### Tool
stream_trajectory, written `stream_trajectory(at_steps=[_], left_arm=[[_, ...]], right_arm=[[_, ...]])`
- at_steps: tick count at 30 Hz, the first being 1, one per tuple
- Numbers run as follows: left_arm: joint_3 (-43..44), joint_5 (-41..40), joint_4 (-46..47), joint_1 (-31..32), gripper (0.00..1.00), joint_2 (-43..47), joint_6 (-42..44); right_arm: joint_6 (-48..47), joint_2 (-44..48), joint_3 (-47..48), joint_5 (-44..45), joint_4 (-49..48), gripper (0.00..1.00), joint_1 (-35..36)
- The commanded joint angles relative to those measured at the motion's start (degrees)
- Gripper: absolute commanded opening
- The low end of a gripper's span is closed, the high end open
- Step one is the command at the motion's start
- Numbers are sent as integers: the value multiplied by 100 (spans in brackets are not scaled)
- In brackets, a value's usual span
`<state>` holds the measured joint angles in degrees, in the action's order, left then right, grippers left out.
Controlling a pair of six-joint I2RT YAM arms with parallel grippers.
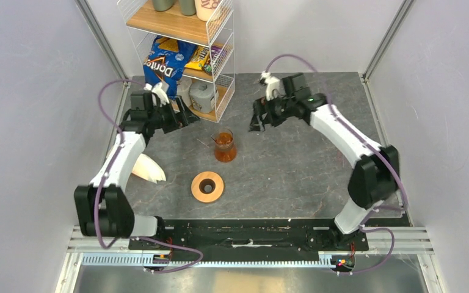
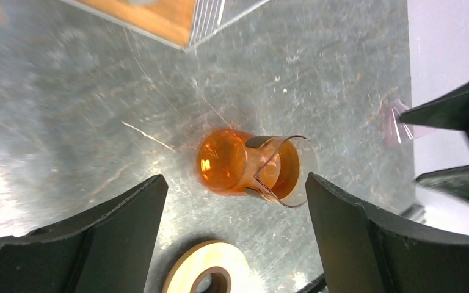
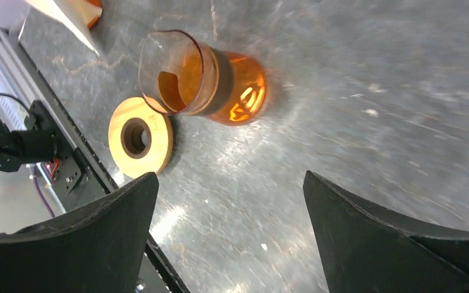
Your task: Place the coffee filter in the dripper
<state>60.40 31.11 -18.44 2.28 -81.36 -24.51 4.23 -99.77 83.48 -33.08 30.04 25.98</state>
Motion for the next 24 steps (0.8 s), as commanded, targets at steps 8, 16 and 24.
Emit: stream_trajectory(at_steps=[8, 16, 24], left_arm=[[738, -644, -2805, -53, 94, 1495, 2783], [1343, 815, -4666, -53, 98, 31, 4474], [1001, 1591, -5135, -56, 98, -1132, 5915]], right_arm=[[-773, 2275, -86, 69, 2840, 97, -779], [-655, 2537, -749, -357, 2763, 97, -906], [-874, 2517, -683, -460, 2917, 97, -937]])
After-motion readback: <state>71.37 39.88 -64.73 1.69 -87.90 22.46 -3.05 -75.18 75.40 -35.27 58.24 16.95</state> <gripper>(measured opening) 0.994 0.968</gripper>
